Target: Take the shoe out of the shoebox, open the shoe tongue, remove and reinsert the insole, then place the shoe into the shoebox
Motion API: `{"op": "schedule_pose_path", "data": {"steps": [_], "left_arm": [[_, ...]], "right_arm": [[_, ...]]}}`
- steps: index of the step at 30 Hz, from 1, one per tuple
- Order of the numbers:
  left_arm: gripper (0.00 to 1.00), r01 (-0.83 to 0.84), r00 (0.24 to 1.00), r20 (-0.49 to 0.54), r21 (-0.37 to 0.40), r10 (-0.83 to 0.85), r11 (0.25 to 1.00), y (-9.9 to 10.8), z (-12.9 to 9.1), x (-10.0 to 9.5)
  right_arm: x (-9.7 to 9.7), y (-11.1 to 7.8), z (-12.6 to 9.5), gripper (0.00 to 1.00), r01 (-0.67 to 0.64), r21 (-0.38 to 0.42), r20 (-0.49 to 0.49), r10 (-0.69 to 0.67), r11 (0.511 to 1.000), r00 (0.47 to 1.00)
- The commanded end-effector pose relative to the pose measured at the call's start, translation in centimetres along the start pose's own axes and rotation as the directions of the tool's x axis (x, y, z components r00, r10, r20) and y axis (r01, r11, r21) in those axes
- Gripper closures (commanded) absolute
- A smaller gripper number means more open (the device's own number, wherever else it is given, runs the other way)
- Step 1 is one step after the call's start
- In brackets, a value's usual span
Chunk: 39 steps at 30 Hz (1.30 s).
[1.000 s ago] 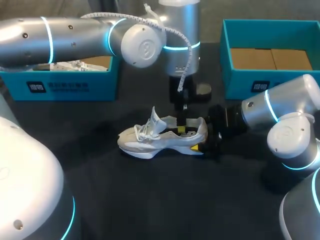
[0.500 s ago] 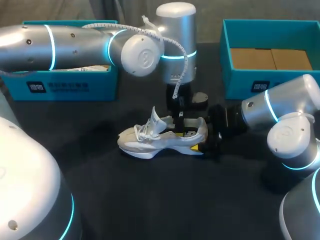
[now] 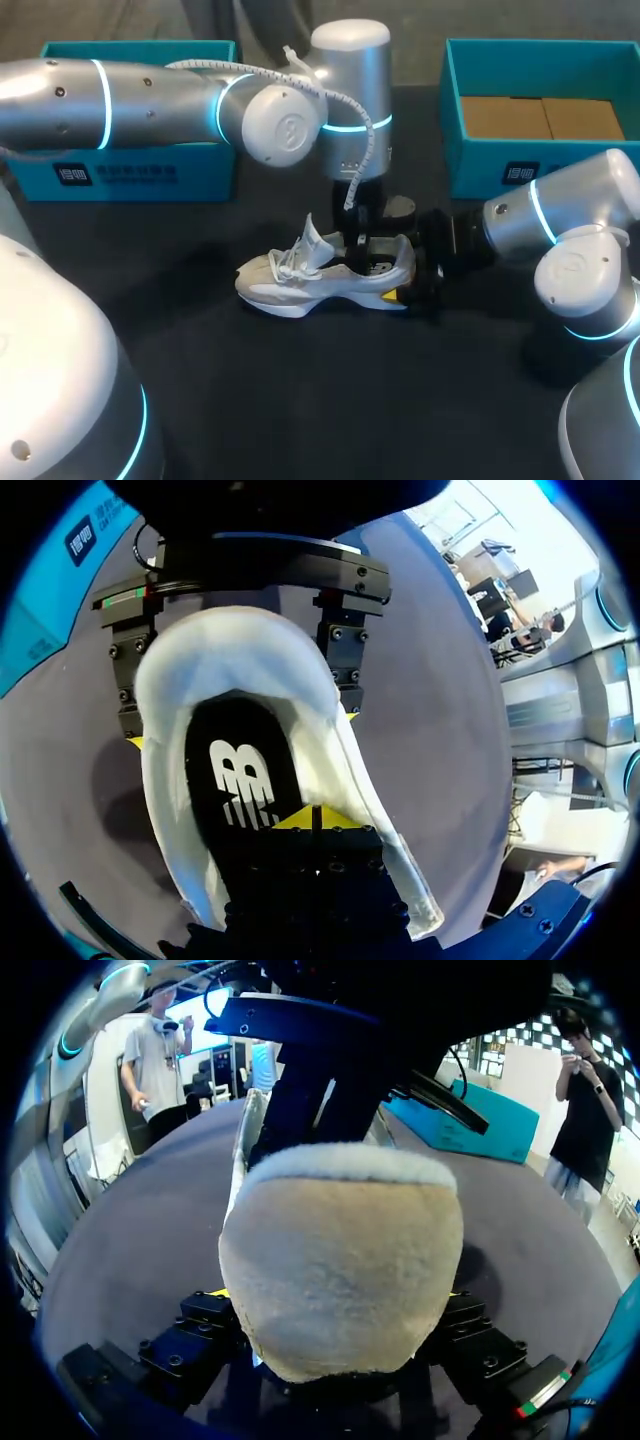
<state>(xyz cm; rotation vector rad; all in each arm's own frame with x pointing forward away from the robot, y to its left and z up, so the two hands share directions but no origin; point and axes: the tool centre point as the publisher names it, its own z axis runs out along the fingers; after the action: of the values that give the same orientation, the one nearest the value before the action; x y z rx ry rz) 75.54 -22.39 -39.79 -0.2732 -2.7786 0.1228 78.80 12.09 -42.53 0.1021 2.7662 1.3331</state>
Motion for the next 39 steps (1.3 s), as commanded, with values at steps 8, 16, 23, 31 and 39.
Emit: {"op": "schedule_pose_path", "data": {"steps": [8,16,23,31,39], "left_arm": [[0.58,-0.013,1.0,0.005,-0.008,0.013,1.0,-0.2,0.9,0.2],[0.58,-0.011,1.0,0.022,-0.034,0.012,0.999,-0.2,2.0,-0.1],[0.45,0.04,0.989,0.143,-0.04,-0.034,0.998,0.3,3.2,-1.0],[0.53,0.049,0.982,0.186,-0.04,-0.041,0.998,1.2,4.0,-2.1],[0.85,0.036,0.984,0.175,-0.028,-0.031,0.999,1.9,4.7,-3.4]], "right_arm": [[0.0,0.1,0.2,1.0,-0.001,0.004,0.002,0.001,1.0,1.0],[0.0,0.1,0.2,1.0,-0.001,0.004,0.002,0.001,1.0,1.0],[0.0,0.1,0.2,1.0,-0.001,0.004,0.002,0.001,1.0,1.0],[0.0,0.1,0.2,1.0,-0.001,0.004,0.002,0.001,1.0,1.0],[0.0,0.1,0.2,1.0,-0.001,0.004,0.002,0.001,1.0,1.0]]}}
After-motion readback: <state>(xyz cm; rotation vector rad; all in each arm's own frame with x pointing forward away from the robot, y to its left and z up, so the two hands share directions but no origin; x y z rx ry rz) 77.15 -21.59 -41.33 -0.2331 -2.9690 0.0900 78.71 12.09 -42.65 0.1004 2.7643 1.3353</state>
